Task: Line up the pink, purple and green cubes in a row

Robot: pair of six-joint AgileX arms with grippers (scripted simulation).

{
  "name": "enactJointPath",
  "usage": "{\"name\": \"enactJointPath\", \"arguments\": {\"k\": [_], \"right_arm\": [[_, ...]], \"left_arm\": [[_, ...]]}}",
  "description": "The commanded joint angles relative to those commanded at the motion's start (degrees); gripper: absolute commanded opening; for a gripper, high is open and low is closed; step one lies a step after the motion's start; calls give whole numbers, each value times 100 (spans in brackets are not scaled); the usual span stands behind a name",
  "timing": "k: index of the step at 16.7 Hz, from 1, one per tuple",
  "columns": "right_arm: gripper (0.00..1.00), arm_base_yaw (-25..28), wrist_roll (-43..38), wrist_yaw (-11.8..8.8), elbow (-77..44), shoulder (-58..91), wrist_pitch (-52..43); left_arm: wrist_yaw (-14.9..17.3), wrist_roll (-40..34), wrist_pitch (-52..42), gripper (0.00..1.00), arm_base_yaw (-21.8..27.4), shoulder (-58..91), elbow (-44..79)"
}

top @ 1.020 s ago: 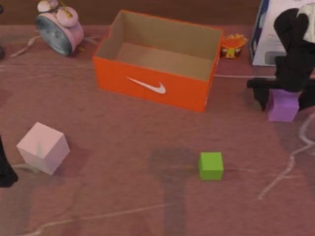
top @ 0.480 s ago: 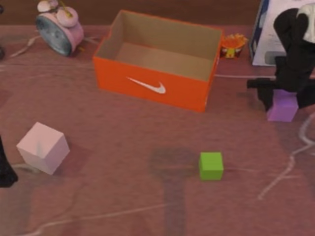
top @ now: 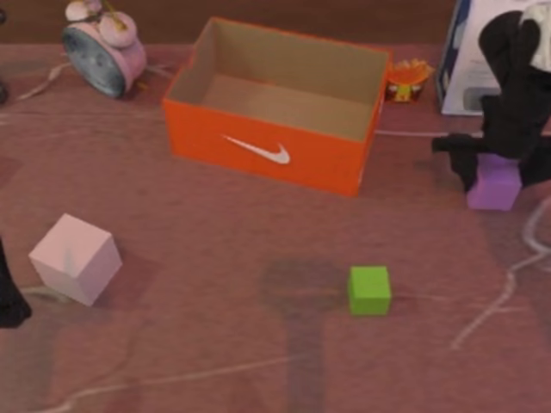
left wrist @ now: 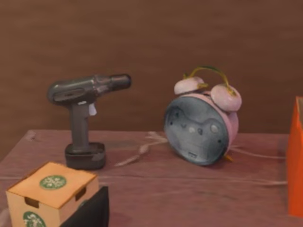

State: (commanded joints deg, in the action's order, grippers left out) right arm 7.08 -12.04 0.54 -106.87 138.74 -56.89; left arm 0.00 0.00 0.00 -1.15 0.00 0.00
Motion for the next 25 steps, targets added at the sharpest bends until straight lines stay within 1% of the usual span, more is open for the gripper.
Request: {"name": "enactJointPath", "arguments": {"k": [6, 12, 14, 17, 23, 25], "right_arm": [[0, 31, -4, -4, -758, -341, -1139], [0, 18, -23, -6, -800, -371, -1199], [0, 222, -209, -4, -726, -435, -1183], [0, 913, -824, 5, -456, -650, -1137], [0, 2889, -2498, 16, 347, -1255, -1013], [0, 3364, -2939, 24, 561, -1441, -961]], "left_arm": [[0, 0, 0, 100, 0, 0, 0], [0, 0, 0, 100, 0, 0, 0], [0, 0, 0, 100, 0, 0, 0], [0, 0, 0, 100, 0, 0, 0], [0, 0, 0, 100, 0, 0, 0], [0, 0, 0, 100, 0, 0, 0]]}}
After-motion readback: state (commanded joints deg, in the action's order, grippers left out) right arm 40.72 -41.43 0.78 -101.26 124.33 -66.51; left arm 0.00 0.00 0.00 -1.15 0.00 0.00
